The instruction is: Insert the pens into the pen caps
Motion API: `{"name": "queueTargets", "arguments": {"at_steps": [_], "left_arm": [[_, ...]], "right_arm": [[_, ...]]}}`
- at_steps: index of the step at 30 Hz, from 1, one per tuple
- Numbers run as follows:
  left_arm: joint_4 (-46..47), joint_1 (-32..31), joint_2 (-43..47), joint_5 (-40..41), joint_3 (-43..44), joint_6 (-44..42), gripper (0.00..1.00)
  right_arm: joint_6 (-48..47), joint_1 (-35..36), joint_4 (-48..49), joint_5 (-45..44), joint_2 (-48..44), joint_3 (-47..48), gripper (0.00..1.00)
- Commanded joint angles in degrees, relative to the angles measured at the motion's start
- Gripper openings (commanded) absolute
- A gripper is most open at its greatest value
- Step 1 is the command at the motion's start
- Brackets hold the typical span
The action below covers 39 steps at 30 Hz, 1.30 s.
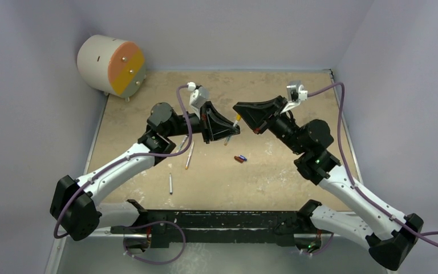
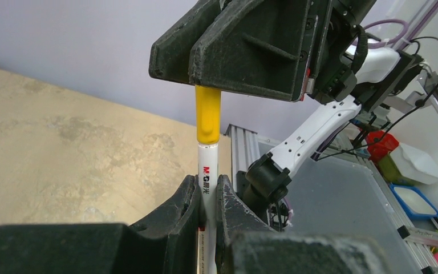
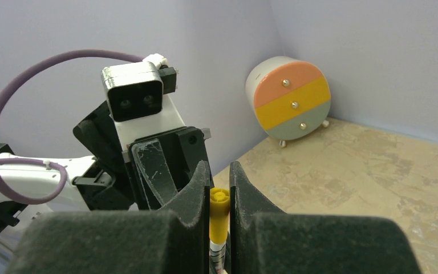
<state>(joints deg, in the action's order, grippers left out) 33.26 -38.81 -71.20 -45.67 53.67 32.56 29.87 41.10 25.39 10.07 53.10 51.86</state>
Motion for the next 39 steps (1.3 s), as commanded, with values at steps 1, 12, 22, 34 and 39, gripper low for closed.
{"name": "queueTargets", "arguments": {"at_steps": [1,12,22,34,39], "left_arm": [[6.2,-0.3,2.7,4.5,5.9,-3.2,0.00],[6.3,-0.1,-1.0,5.4,11.8,-4.6,0.00],[3.6,0.0,-0.5,6.4,15.7,-7.8,0.00],[1.4,1.0,-0.6,6.1,18.5,-9.4,0.00],[2.1,1.1,-1.3,5.6,19.9,-9.1,0.00]], "right_arm": [[4.5,0.8,-2.5,8.7,2.1,-8.8,0.00],[4.4,1.0,-3.3,11.5,1.7,-16.2,0.00],[3.8,1.7,-2.7,14.4,2.8,-19.0,0.00],[2.3,2.2,-7.7,18.7,3.5,-21.9,0.00],[2.4,3.2,-8.2,18.8,4.4,-22.8,0.00]]}}
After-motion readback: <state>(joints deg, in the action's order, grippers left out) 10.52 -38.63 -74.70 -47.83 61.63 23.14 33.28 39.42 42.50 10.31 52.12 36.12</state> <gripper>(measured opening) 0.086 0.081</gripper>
